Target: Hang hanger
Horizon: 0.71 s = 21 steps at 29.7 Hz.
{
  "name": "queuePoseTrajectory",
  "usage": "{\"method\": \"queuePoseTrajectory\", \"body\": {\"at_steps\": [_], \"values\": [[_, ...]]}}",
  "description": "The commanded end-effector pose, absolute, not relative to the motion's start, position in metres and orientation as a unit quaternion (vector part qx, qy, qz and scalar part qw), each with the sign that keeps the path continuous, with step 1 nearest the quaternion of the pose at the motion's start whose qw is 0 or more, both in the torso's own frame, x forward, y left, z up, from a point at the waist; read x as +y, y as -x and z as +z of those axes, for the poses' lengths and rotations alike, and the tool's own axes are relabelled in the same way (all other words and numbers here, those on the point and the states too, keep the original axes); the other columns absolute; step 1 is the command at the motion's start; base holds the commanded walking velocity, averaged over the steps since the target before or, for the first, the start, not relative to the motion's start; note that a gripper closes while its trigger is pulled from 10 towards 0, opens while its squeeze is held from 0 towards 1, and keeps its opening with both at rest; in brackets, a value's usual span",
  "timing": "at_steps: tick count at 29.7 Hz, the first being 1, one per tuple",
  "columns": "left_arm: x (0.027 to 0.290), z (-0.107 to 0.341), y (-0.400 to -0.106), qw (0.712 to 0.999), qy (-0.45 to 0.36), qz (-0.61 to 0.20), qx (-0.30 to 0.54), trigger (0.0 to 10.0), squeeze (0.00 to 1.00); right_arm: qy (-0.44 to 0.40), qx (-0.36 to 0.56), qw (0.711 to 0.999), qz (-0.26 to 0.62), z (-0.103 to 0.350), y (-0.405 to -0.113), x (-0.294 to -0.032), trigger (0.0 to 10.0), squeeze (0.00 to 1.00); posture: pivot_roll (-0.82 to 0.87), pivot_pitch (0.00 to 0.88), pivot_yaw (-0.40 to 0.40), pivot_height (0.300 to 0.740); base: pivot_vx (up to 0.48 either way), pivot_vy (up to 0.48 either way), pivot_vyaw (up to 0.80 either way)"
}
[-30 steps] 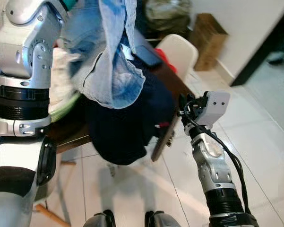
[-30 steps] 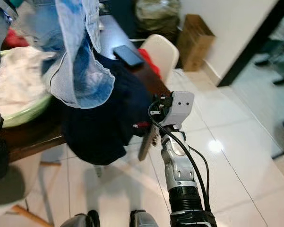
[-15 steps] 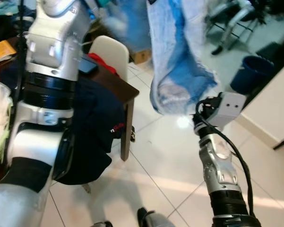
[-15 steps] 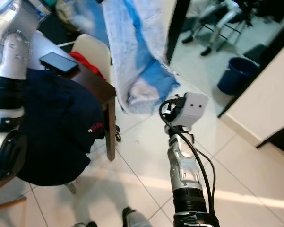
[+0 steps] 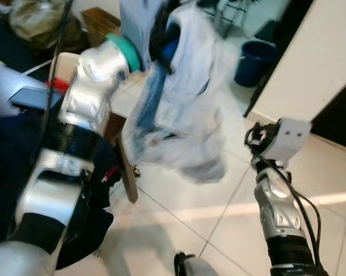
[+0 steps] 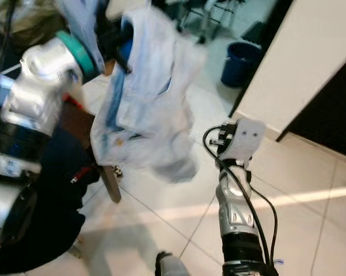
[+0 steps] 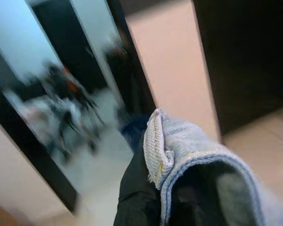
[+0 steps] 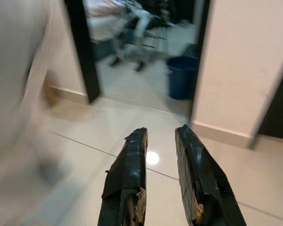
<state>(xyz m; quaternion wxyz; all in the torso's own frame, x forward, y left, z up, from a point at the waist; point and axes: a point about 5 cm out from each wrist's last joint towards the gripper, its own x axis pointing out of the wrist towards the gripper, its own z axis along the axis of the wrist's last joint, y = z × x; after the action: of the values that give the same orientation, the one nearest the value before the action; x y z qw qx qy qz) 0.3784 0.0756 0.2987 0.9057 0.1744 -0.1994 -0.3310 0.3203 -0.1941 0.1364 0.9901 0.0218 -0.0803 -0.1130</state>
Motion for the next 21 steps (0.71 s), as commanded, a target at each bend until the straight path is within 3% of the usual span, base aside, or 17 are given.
{"method": "queuePoseTrajectory", "body": {"at_steps": [1, 4, 6, 13, 14, 17, 18, 21], "values": [[0.072, 0.295, -0.379, 0.906, -0.182, -0.327, -0.197, 10.0, 0.0, -0.015, -0.078, 0.989, -0.126, 0.134, -0.318, -0.2, 10.0, 0.0, 0.0, 0.031, 0.029, 0.74, 0.0, 0.0, -0.8], [0.071, 0.261, -0.382, 0.922, -0.169, -0.323, -0.134, 10.0, 0.0, -0.011, -0.075, 0.989, -0.131, 0.132, -0.316, -0.201, 10.0, 0.0, 0.0, 0.037, 0.032, 0.74, 0.0, 0.0, -0.8], [0.07, 0.212, -0.382, 0.942, -0.145, -0.299, -0.043, 10.0, 0.0, -0.009, -0.066, 0.989, -0.134, 0.127, -0.314, -0.201, 10.0, 0.0, -0.01, 0.044, 0.042, 0.74, 0.0, 0.0, -0.8], [0.069, 0.172, -0.378, 0.951, -0.119, -0.281, 0.042, 10.0, 0.0, -0.009, -0.054, 0.989, -0.135, 0.122, -0.311, -0.2, 10.0, 0.0, -0.02, 0.049, 0.052, 0.74, 0.0, 0.0, -0.8], [0.084, 0.121, -0.366, 0.96, -0.081, -0.228, 0.141, 10.0, 0.0, -0.025, -0.027, 0.993, -0.112, 0.109, -0.305, -0.192, 10.0, 0.0, -0.03, 0.054, 0.056, 0.74, 0.0, 0.0, -0.8], [0.092, 0.101, -0.36, 0.961, -0.058, -0.196, 0.186, 10.0, 0.0, -0.03, -0.016, 0.994, -0.1, 0.104, -0.303, -0.188, 10.0, 0.0, -0.03, 0.055, 0.056, 0.74, 0.0, 0.0, -0.8], [0.109, 0.076, -0.349, 0.958, -0.031, -0.144, 0.247, 10.0, 0.0, -0.028, -0.001, 0.996, -0.082, 0.097, -0.301, -0.181, 10.0, 0.0, -0.03, 0.057, 0.049, 0.74, 0.0, 0.0, -0.8], [0.12, 0.065, -0.343, 0.957, -0.016, -0.097, 0.273, 10.0, 0.0, -0.025, 0.01, 0.997, -0.071, 0.092, -0.301, -0.177, 10.0, 0.0, -0.02, 0.059, 0.041, 0.74, 0.0, 0.0, -0.8]]}}
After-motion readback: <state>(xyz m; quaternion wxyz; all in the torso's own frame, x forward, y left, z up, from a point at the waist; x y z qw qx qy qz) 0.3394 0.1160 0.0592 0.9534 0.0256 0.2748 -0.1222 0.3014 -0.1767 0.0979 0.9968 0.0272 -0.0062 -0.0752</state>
